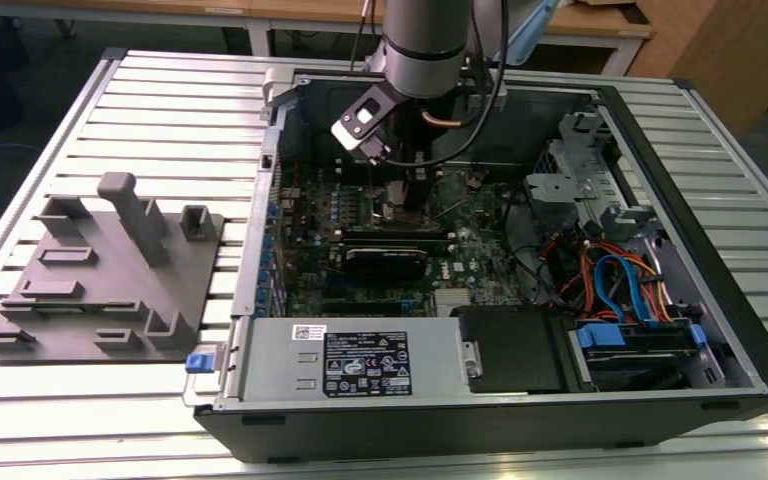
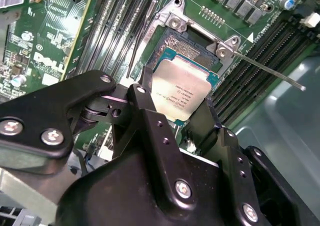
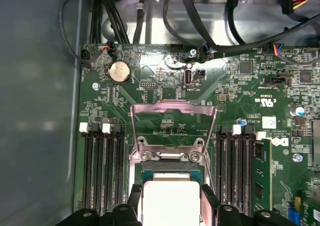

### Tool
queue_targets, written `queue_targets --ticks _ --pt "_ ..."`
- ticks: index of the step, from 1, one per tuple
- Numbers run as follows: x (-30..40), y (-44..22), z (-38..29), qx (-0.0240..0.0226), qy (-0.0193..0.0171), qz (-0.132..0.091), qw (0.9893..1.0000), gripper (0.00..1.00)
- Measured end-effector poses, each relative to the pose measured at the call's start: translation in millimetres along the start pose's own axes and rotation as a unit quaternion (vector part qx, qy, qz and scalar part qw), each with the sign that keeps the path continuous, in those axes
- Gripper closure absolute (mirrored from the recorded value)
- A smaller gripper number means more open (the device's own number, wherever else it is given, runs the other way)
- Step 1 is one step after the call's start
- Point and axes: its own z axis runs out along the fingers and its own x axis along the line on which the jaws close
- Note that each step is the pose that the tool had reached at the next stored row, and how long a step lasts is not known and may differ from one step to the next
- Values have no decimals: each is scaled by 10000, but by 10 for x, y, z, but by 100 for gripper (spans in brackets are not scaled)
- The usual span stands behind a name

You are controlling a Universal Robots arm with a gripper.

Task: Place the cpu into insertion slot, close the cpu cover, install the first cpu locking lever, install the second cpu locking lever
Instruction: 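Place the cpu into insertion slot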

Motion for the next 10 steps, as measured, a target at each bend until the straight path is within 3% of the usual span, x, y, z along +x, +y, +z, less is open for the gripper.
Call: queue_targets --ticks 10 --pt "-3 -21 127 0 0 -1 10000 46"
